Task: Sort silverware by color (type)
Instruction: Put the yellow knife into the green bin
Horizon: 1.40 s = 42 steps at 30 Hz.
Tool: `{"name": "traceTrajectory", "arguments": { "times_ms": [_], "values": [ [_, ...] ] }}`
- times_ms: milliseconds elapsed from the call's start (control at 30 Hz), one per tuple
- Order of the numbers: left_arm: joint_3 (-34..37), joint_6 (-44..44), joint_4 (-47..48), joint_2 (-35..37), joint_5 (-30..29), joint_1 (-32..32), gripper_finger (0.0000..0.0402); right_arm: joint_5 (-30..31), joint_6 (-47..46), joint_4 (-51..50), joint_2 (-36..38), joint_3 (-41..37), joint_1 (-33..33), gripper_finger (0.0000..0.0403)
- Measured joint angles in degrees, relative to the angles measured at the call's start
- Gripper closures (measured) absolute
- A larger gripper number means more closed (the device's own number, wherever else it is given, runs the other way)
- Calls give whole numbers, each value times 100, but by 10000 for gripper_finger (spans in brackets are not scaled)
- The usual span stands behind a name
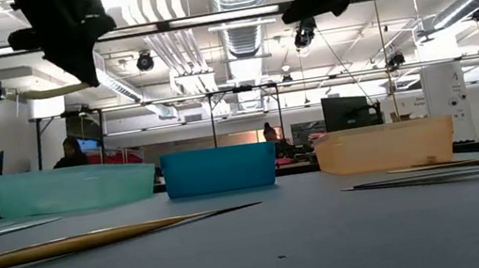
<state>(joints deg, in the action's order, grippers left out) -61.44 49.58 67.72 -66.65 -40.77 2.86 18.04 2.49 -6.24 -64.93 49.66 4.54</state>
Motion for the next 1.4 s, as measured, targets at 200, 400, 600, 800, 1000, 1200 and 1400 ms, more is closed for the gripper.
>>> {"name": "traceTrajectory", "arguments": {
  "times_ms": [200,400,600,800,1000,1200,1400],
  "values": [
    [149,-765,-235,245,104,1040,389,1,396,-21,0,259,-185,394],
    [179,-1587,-805,220,523,1945,389,2,616,-25,-1,246,-224,394],
    [238,-2166,-1177,24,1090,2690,389,2,966,139,-4,241,-224,394],
    [385,-2329,-1180,-144,1415,3036,389,2,1111,-2,-6,233,-234,394],
    [471,-2480,-1171,-342,1631,3244,389,2,1159,-94,-2,233,-248,394],
    [471,-2662,-1178,-610,1732,3418,389,2,1155,-96,-2,233,-250,394],
    [471,-2810,-1212,-922,1951,3557,389,1,1147,-96,-2,233,-250,394]
  ]
}}
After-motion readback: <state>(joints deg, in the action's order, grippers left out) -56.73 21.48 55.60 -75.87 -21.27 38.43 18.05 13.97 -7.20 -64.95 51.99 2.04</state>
